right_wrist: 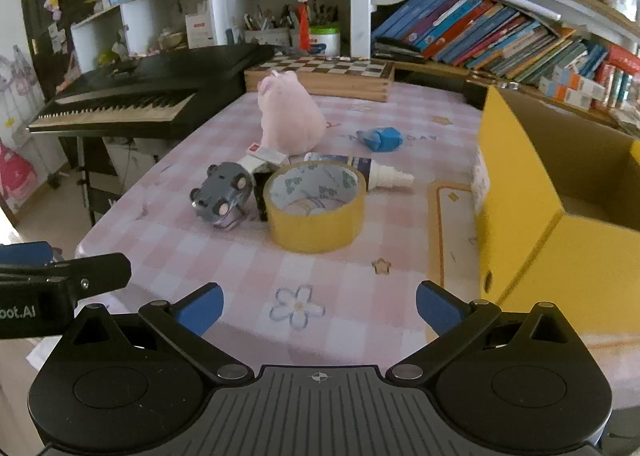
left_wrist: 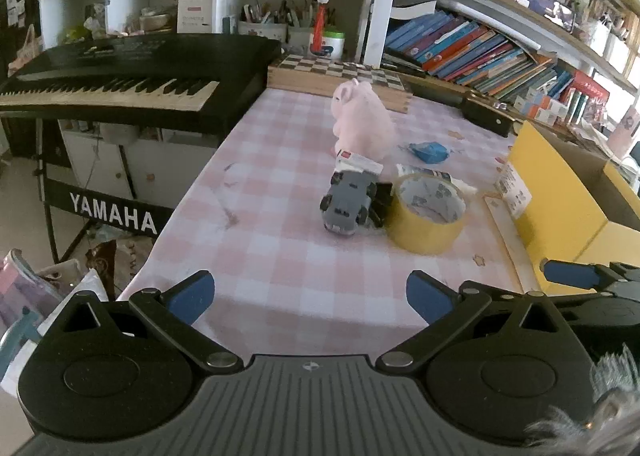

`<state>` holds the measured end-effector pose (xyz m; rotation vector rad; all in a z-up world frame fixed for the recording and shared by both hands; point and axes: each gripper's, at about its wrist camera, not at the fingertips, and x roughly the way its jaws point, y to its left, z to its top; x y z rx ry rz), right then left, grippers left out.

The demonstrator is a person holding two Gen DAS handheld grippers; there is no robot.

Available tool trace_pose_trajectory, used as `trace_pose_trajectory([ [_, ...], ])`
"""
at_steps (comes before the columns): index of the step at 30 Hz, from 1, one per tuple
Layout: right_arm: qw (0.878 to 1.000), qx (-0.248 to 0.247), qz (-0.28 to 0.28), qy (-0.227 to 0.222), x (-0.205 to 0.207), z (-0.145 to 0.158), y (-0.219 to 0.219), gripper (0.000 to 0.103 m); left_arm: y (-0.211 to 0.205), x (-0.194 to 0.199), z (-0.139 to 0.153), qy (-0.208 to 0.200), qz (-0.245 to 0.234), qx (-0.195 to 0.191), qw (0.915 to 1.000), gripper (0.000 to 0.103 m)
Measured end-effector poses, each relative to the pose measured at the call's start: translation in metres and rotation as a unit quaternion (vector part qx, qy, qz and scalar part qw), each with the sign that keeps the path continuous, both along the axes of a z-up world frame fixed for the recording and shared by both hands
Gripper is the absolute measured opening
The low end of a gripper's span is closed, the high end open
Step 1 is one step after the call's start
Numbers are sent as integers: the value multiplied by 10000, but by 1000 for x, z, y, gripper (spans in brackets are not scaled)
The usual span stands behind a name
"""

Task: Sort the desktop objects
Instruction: 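Reach the right gripper to the tape roll and grasp its rim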

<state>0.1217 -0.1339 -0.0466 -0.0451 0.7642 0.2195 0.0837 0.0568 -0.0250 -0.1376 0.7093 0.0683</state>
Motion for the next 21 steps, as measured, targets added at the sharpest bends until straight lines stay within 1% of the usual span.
trace_pose_trajectory([
  [5,9998,21,196,85,26,-5,2,103,-3,20,4,-46,110,153,9998,103],
  [12,9985,-96,482,244,56,-17,12,103,2,40,-3,139,353,168,9991,103],
  [21,9975,-424,471,326,98,-32,21,103,6,63,-9,360,509,220,9978,103],
])
